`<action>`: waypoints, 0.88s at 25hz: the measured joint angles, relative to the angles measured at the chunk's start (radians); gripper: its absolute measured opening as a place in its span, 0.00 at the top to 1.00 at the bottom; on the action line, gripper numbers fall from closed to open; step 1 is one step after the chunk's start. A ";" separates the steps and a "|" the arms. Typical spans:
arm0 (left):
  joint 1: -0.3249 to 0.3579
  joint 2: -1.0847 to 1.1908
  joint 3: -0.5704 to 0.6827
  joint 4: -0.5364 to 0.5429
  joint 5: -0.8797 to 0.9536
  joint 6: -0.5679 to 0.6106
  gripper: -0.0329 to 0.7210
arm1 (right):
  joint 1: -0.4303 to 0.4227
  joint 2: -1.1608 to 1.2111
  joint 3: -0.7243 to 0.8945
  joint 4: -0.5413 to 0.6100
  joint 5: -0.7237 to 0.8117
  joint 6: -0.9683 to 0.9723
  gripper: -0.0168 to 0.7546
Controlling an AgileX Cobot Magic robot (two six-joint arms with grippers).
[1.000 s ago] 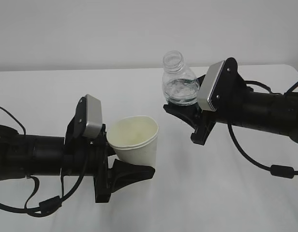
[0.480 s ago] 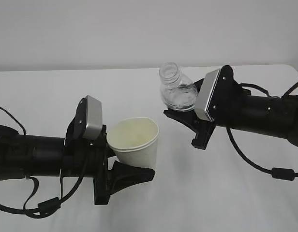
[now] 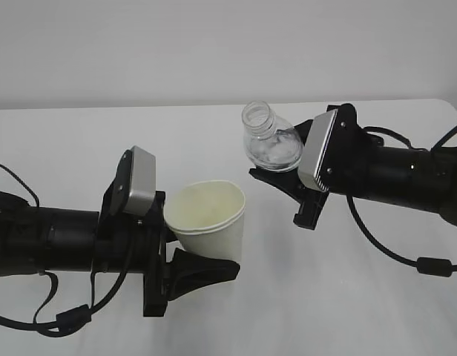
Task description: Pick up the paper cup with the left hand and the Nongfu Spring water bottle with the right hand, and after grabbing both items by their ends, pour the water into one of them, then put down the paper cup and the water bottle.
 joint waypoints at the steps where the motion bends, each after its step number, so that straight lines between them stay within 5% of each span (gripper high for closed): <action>1: 0.000 0.000 0.000 0.002 0.000 0.000 0.36 | 0.000 0.000 0.000 0.000 -0.003 -0.005 0.44; 22: -0.066 0.000 -0.008 -0.027 0.055 0.000 0.36 | 0.030 0.000 -0.002 0.000 -0.019 -0.135 0.44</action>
